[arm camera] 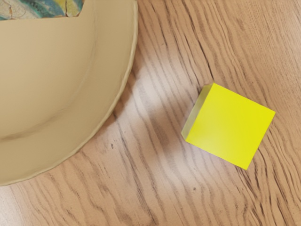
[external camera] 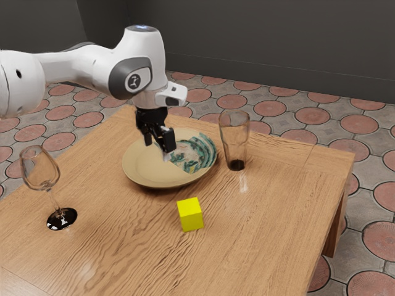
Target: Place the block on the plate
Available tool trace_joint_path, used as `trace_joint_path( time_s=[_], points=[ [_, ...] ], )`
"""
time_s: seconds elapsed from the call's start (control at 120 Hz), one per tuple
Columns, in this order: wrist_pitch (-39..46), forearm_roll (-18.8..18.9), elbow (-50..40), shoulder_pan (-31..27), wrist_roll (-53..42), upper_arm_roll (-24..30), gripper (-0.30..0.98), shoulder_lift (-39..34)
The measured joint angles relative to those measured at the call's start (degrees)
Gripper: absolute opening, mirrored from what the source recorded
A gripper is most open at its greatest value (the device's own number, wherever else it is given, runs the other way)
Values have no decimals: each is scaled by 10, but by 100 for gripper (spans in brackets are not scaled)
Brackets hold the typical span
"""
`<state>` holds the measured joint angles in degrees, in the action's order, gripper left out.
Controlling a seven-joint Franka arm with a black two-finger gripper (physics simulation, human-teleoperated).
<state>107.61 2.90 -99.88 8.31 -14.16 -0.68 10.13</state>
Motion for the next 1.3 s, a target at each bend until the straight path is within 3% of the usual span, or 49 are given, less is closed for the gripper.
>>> trace_joint_path(
  time_s=[0.225, 0.433, 1.033, 1.3],
  points=[
    [41, 9, 3, -51, -11, 55, 69, 52],
    [69, 17, 5, -64, -23, 85, 69, 88],
    [102, 27, 1, -63, -42, 104, 69, 121],
    [124, 28, -46, -60, -51, 120, 69, 113]
  ],
)
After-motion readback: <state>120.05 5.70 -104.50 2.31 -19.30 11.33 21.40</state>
